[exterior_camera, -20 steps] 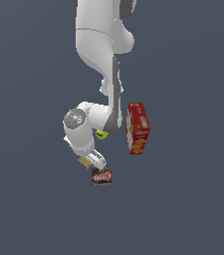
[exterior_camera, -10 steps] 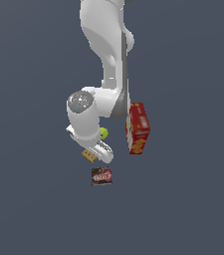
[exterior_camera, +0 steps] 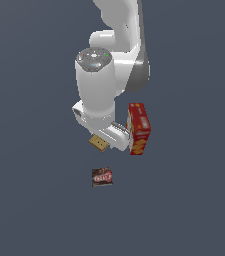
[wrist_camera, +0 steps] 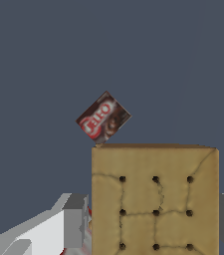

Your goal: Pick up a designated object from a clutter of objects.

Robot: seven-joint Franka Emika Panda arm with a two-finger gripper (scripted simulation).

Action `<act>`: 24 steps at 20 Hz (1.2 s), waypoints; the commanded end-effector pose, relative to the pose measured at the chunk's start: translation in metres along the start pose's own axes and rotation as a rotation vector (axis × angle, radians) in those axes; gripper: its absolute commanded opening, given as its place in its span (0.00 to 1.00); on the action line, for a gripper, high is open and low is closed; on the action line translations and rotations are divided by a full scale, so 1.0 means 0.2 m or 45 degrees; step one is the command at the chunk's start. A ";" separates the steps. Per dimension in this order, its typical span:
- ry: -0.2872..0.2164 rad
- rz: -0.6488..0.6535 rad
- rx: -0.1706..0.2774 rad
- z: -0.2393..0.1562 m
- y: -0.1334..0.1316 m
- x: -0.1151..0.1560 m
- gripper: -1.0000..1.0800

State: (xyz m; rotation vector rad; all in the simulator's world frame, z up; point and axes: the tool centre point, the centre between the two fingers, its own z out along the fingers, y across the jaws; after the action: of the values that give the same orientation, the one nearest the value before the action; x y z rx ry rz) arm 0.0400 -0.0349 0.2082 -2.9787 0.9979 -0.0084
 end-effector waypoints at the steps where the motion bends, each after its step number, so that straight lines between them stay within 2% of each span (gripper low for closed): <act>1: 0.000 0.001 -0.002 -0.14 -0.05 -0.03 0.00; 12: -0.003 0.000 -0.003 -0.65 -0.24 -0.14 0.00; 18: -0.005 0.000 -0.003 -0.79 -0.30 -0.17 0.00; 24: -0.006 -0.001 -0.003 -0.84 -0.33 -0.17 0.00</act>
State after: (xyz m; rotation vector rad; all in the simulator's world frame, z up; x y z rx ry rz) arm 0.0505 0.0379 0.3746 -2.9796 0.9967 -0.0005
